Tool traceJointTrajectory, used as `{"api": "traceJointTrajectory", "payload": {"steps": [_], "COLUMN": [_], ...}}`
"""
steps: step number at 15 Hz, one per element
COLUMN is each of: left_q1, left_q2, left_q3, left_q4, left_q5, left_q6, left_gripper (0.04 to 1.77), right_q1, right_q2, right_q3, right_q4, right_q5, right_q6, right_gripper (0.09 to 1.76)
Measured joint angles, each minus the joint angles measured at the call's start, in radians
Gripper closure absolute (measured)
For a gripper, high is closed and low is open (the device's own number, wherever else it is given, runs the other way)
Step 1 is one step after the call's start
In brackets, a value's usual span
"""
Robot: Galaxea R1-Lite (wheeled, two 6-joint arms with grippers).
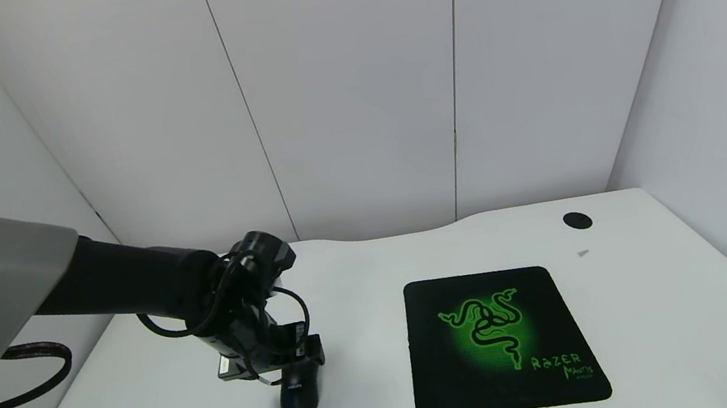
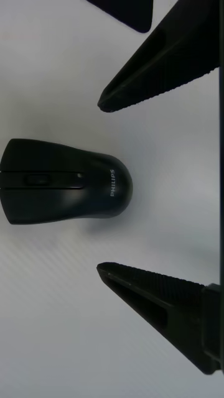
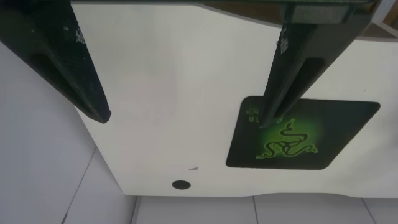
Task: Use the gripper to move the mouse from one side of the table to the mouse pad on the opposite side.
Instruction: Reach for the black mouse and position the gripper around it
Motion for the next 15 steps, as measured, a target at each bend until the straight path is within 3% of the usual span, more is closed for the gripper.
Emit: {"api": "traceJointTrajectory", "payload": {"steps": [7,14,15], "left_q1": [-0.003,-0.003,-0.003], "left_q2": [0.044,0.060,0.061], "left_q3": [0.064,0.080,0.079], "left_q4": [-0.108,-0.112,-0.112], "left_q5": [-0.014,-0.005,-0.004], "left_q6": [0.001,0.000,0.000], "left_gripper": [0.09,0.09,0.27], "right_q1": [0.000,0.000,0.000], "right_q2": [0.000,0.000,0.000], "right_q3": [0.000,0.000,0.000], "right_q4": [0.000,0.000,0.000], "right_q5": [0.000,0.000,0.000], "right_q6": [0.000,0.000,0.000], "right_gripper": [0.14,0.14,0.14]}}
